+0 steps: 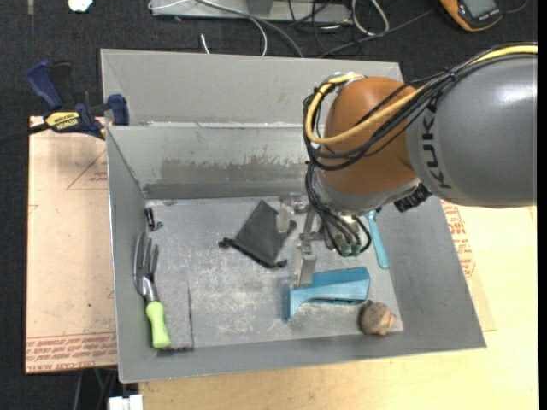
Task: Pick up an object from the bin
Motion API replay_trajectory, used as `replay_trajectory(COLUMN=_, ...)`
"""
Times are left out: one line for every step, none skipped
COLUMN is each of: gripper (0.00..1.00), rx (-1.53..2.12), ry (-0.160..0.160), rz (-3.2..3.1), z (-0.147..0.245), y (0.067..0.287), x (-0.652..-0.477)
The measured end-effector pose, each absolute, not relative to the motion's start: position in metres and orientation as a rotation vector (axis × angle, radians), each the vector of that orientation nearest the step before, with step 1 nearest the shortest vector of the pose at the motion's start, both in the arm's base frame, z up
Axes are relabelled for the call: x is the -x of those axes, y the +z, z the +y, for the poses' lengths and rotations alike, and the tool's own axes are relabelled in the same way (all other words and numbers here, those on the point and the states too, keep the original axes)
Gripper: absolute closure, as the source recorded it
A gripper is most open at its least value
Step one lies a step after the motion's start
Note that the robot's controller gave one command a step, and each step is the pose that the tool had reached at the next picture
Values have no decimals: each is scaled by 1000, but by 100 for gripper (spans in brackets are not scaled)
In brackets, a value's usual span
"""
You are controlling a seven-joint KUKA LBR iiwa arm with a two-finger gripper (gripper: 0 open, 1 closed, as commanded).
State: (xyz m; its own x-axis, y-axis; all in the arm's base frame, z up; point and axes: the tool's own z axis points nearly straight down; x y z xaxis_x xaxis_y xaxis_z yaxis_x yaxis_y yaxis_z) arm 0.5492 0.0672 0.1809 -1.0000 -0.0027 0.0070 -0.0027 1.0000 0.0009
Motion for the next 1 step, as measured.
replay_trajectory(gripper=0, rx=-1, ry=-2, rz=-3142, z=67, y=186, x=-551)
